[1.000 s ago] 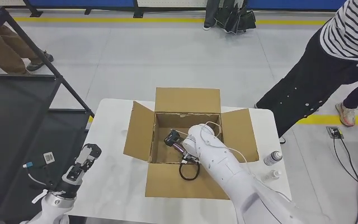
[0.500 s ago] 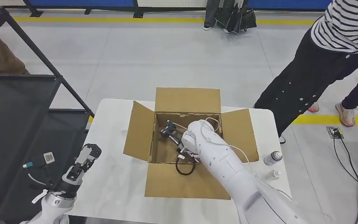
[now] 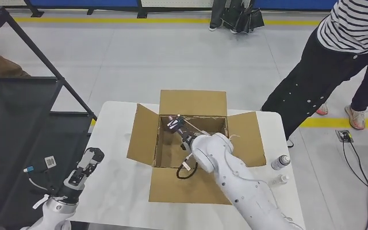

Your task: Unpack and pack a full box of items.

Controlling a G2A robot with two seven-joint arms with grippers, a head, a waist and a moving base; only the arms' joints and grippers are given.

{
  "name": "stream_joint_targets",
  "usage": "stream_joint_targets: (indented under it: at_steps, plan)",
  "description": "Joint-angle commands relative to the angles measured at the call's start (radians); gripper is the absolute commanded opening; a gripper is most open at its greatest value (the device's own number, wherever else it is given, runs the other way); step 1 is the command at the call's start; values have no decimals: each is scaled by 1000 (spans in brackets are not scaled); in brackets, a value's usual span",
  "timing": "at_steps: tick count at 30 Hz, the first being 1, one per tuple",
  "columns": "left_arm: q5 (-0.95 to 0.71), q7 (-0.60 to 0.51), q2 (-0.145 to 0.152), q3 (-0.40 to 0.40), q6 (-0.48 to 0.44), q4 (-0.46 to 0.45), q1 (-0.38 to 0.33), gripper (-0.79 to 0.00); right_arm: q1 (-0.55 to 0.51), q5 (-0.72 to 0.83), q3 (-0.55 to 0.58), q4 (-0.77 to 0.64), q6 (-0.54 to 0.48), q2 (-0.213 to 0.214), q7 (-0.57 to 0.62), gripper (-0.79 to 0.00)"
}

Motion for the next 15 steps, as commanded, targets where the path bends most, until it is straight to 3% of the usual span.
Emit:
stream_joint_targets:
  at_steps: [1, 8, 11, 15]
  plan:
    - [0, 0, 0, 0, 0, 0, 0, 0, -117, -65, 52, -197, 28, 19, -64, -785]
    - [0, 0, 0, 0, 0, 0, 0, 0, -392, -193, 130, -522, 149, 47, -278, -785]
    - [0, 0, 0, 0, 0, 0, 0, 0, -464, -235, 135, -595, 171, 52, -258, -785]
    - [0, 0, 0, 0, 0, 0, 0, 0, -468, -245, 132, -601, 168, 52, -249, -785]
